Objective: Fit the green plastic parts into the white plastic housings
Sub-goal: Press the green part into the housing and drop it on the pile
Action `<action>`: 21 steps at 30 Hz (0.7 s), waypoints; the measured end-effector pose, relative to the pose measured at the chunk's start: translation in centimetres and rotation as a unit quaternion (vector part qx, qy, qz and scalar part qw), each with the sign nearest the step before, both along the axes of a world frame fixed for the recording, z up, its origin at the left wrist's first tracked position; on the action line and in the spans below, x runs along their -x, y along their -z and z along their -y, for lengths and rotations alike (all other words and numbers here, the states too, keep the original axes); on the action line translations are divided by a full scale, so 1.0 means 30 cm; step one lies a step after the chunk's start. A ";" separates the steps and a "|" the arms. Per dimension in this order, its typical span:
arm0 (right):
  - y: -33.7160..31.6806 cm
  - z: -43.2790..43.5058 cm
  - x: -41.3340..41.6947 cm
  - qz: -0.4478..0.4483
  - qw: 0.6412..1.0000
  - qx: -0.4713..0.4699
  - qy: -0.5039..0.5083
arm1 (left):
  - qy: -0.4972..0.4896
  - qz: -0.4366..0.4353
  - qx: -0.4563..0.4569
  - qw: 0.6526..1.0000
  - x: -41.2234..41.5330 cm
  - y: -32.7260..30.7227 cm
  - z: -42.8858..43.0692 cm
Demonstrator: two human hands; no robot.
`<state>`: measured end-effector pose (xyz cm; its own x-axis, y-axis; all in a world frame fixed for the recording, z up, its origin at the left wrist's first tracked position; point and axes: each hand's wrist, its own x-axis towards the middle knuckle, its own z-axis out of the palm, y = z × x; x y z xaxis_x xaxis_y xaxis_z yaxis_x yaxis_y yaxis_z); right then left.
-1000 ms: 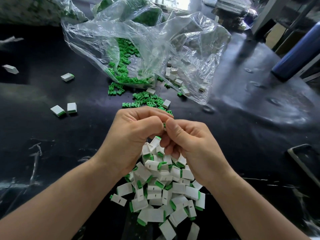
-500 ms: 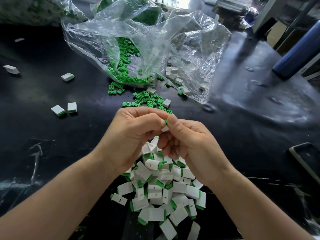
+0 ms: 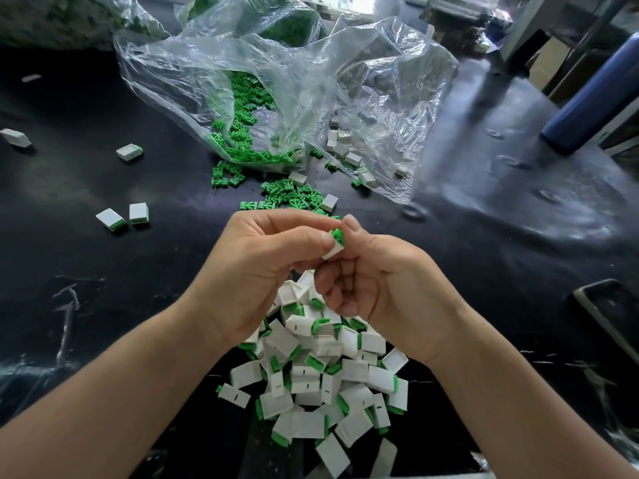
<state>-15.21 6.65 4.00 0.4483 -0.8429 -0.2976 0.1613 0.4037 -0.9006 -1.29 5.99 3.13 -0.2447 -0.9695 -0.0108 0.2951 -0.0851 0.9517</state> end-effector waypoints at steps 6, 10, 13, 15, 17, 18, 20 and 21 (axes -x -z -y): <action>-0.002 0.002 0.003 -0.006 0.999 -0.014 -0.030 | -0.005 0.027 0.004 1.000 -0.004 -0.011 -0.003; -0.002 0.002 0.007 -0.016 0.999 -0.002 -0.035 | -0.014 0.034 -0.004 0.999 0.000 -0.008 -0.006; -0.002 0.002 0.010 -0.027 0.999 0.021 -0.024 | -0.001 0.021 -0.002 1.000 0.004 -0.010 -0.007; 0.003 0.000 0.009 -0.046 0.998 0.040 -0.016 | 0.003 0.015 -0.006 1.000 0.007 -0.007 -0.008; 0.008 -0.002 0.007 -0.064 0.996 0.059 -0.014 | -0.007 0.019 -0.011 1.000 0.008 -0.001 -0.008; 0.010 -0.002 0.006 -0.068 0.996 0.064 -0.014 | -0.012 0.023 -0.012 1.000 0.007 0.001 -0.008; 0.011 -0.001 0.005 -0.067 0.995 0.067 -0.012 | -0.016 0.027 -0.013 0.999 0.007 0.004 -0.007; 0.009 -0.001 0.005 -0.065 0.996 0.066 -0.009 | -0.015 0.026 -0.011 0.999 0.008 0.004 -0.008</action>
<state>-15.34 6.68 3.73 0.4286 -0.8707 -0.2413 0.0347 0.2827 -0.9586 -1.52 6.24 3.02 -0.2139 -0.9758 -0.0447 0.2472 -0.0984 0.9640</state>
